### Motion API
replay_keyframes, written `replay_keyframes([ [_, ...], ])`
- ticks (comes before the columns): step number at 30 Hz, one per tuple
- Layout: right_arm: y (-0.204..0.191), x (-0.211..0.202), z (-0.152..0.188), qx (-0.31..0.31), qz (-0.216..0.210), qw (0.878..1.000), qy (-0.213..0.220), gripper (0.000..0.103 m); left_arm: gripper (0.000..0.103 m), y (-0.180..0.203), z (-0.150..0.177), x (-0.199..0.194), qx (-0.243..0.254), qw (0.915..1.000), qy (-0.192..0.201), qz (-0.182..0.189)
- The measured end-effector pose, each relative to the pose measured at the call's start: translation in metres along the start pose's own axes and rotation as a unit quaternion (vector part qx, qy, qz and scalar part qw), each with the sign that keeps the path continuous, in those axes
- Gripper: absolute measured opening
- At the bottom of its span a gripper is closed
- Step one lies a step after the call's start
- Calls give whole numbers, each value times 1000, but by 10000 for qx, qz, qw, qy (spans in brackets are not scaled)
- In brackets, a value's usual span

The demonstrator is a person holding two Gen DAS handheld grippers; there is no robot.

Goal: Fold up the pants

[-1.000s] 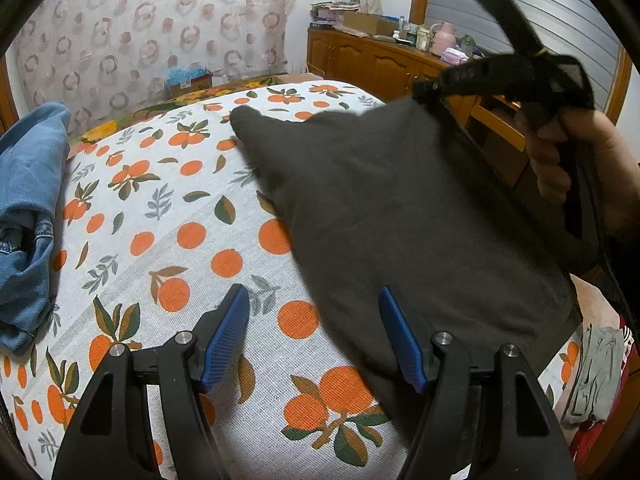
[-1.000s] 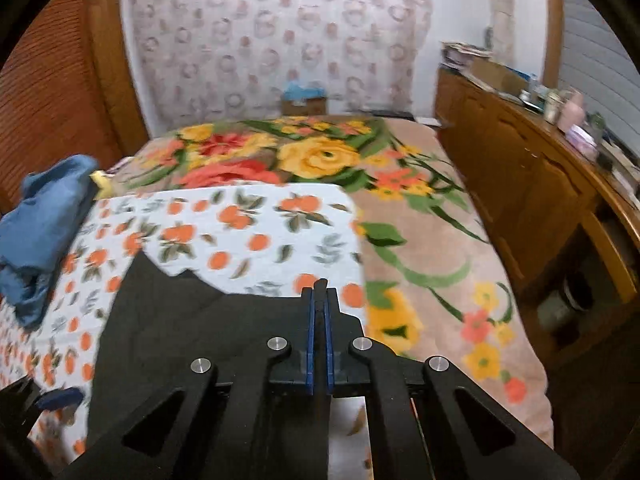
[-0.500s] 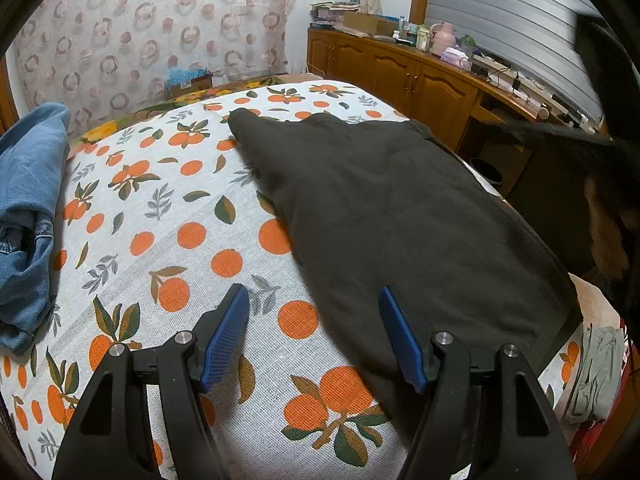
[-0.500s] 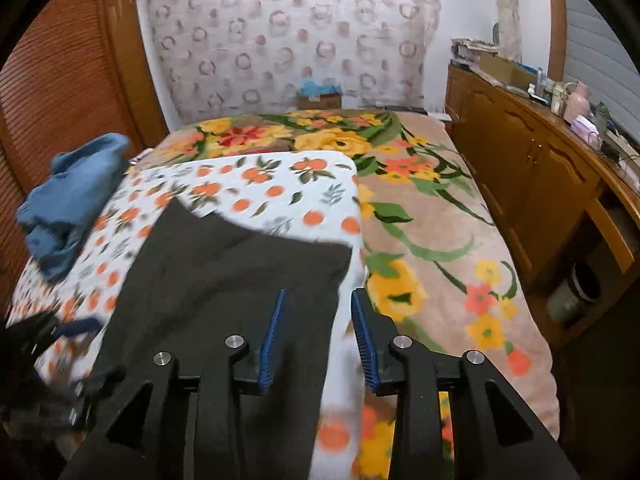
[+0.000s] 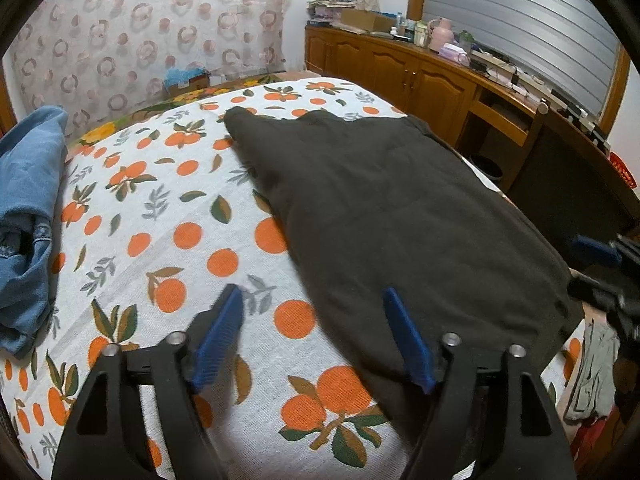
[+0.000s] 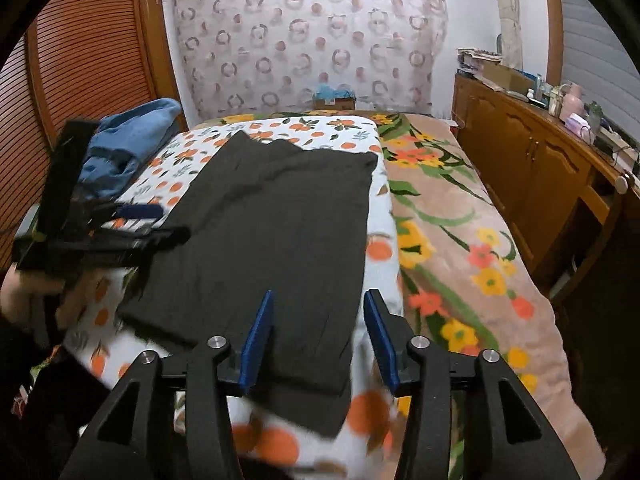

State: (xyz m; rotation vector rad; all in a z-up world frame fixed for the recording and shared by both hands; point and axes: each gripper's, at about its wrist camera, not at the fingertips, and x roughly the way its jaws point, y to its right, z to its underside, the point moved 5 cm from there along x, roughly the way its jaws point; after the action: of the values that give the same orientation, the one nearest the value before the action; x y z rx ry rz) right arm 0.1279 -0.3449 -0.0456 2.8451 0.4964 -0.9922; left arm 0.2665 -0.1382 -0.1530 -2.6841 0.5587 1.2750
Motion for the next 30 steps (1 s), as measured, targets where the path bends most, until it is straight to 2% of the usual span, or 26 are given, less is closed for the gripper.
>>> replay_keyframes([
  [3, -7, -7, 12, -68, -8, 10000, -28, 61, 80, 3, 0, 2, 108, 9998, -32, -139],
  [12, 1, -1, 22, 207, -62, 9997, -107, 62, 82, -6, 0, 0, 55, 9999, -55, -102],
  [21, 0, -2, 27, 45, 21, 9999, 157, 65, 82, 9, 12, -17, 126, 9999, -45, -102],
  [27, -1, 1, 28, -7, -4, 9998, 180, 67, 82, 22, 36, -38, 37, 9995, -99, 310],
  [30, -1, 1, 27, -18, 44, 10000, 73, 67, 74, 27, 46, -41, -33, 9990, -139, 418],
])
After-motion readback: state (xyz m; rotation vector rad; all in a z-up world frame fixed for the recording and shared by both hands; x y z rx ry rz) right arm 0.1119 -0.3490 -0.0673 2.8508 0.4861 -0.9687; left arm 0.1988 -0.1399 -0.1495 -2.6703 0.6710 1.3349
